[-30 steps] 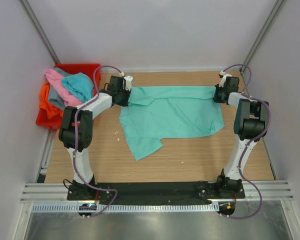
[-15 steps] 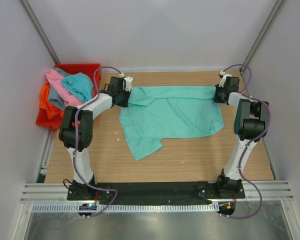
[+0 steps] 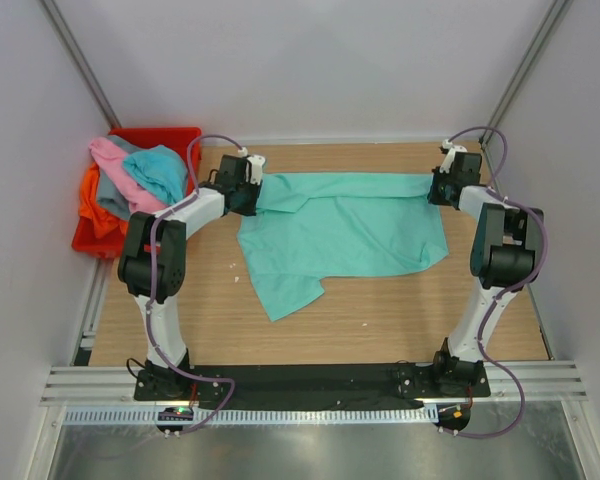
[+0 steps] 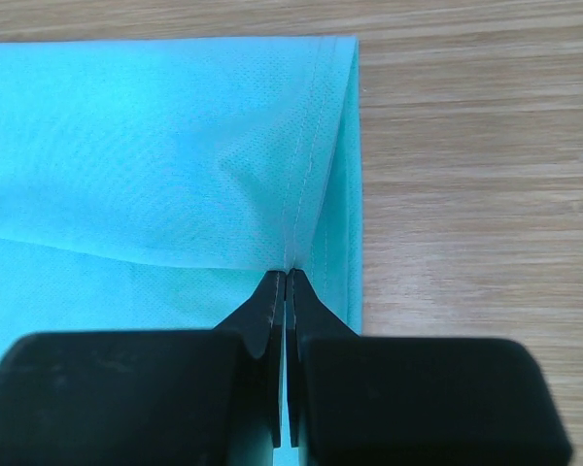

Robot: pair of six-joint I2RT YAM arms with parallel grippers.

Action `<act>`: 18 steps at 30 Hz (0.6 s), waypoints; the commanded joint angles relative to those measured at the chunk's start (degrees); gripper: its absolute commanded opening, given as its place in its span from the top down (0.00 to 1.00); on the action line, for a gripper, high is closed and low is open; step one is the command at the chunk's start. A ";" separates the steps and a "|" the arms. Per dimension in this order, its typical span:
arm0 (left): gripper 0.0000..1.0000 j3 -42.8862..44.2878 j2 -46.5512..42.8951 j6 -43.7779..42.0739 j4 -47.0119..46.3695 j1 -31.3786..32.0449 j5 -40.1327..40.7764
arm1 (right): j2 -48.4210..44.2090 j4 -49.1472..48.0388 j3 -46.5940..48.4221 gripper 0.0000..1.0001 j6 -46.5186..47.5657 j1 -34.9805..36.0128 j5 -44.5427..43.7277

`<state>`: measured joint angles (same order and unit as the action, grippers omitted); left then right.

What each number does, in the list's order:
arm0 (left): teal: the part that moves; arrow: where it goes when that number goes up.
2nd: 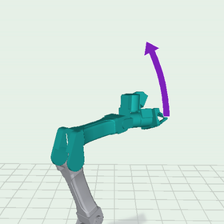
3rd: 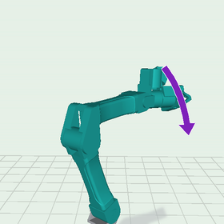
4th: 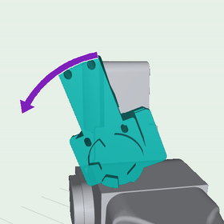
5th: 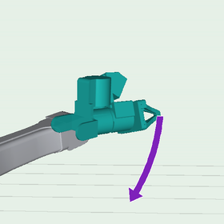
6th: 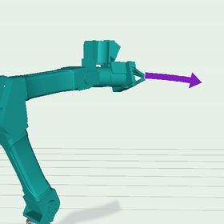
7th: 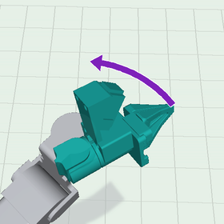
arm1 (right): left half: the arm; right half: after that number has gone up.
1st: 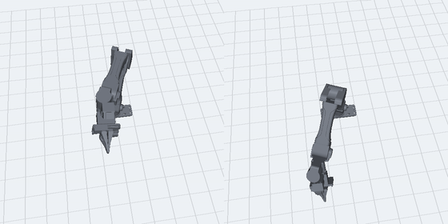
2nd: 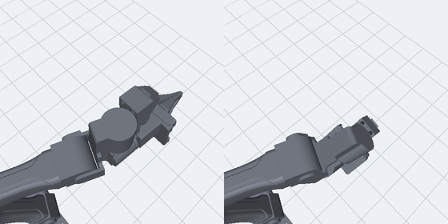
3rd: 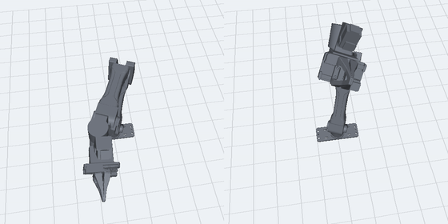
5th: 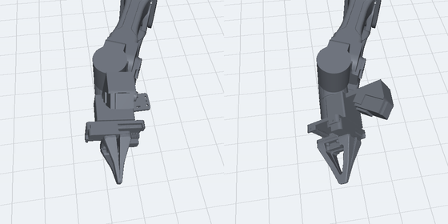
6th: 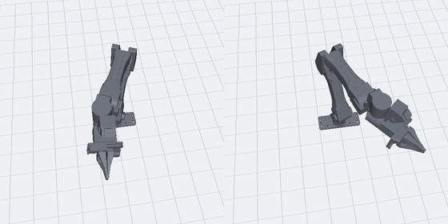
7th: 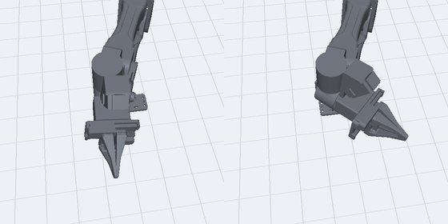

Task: Fold and stack the t-shirts
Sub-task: Fold the tshirt

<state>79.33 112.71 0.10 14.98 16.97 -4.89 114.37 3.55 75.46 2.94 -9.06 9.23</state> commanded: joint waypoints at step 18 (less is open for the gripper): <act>1.00 -4.36 -5.48 2.54 -4.35 0.17 1.54 | -8.19 -0.39 -4.97 0.99 2.16 0.09 -0.27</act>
<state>75.18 110.52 1.63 13.06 16.97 -4.10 109.75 4.19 70.63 4.27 -9.06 9.17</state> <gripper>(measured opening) 0.003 0.029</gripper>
